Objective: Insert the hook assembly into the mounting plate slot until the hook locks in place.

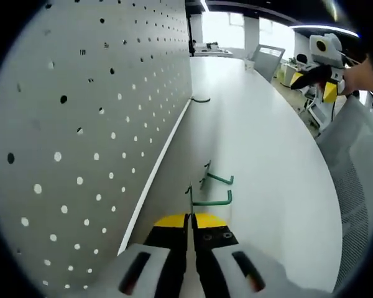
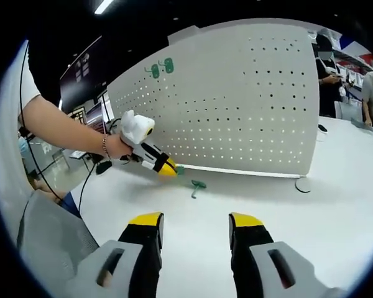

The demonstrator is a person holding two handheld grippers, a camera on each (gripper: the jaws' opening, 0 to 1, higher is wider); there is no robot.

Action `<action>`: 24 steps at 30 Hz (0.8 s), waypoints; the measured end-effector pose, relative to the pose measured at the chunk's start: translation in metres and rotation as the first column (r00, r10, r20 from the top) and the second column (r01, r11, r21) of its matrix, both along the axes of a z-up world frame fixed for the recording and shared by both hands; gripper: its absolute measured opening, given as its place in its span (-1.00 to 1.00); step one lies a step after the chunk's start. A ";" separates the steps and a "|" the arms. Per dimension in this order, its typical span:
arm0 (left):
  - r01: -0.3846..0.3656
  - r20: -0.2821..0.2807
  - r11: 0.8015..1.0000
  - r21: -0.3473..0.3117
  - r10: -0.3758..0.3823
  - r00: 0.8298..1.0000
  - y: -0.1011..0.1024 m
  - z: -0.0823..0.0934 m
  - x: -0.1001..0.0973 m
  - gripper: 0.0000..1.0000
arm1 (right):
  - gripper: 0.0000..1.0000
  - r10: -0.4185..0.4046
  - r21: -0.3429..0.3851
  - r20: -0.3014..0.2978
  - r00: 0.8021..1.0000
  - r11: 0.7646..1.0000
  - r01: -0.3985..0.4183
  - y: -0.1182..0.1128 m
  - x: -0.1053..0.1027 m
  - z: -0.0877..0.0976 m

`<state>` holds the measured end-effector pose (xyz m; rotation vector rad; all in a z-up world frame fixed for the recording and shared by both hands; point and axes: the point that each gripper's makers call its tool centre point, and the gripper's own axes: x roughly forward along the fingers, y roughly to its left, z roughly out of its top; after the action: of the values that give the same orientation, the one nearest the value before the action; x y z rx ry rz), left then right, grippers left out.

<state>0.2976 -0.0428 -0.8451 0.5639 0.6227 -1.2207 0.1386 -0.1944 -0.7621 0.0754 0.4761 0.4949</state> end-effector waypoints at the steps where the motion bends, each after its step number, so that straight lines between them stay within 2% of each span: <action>1: -0.006 0.002 1.000 -0.011 0.006 1.000 -0.001 0.002 0.001 -0.95 | -0.19 0.000 0.002 0.000 1.000 1.000 0.000 0.000 0.000 0.000; 9: -0.038 0.007 0.996 -0.086 0.038 0.999 -0.001 0.019 -0.002 -0.95 | -0.19 -0.004 0.013 -0.012 1.000 1.000 0.004 0.001 -0.001 0.001; 16: -0.051 0.017 0.989 -0.142 0.054 0.998 -0.002 0.035 -0.008 -0.95 | -0.22 0.008 -0.009 -0.011 1.000 1.000 -0.008 0.002 -0.002 0.001; 21: -0.062 0.028 0.981 -0.183 0.068 0.997 -0.003 0.048 -0.012 -0.95 | -0.27 0.044 -0.050 0.016 0.999 0.998 -0.044 0.006 -0.002 0.005; 24: -0.070 0.034 0.977 -0.201 0.078 0.996 -0.002 0.053 -0.014 -0.95 | -0.28 0.056 -0.049 0.031 0.998 0.997 -0.054 0.009 -0.001 0.008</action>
<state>0.2841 -0.0446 -0.7919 0.3932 0.4755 -1.1826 0.1377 -0.1858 -0.7542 0.0085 0.4588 0.5376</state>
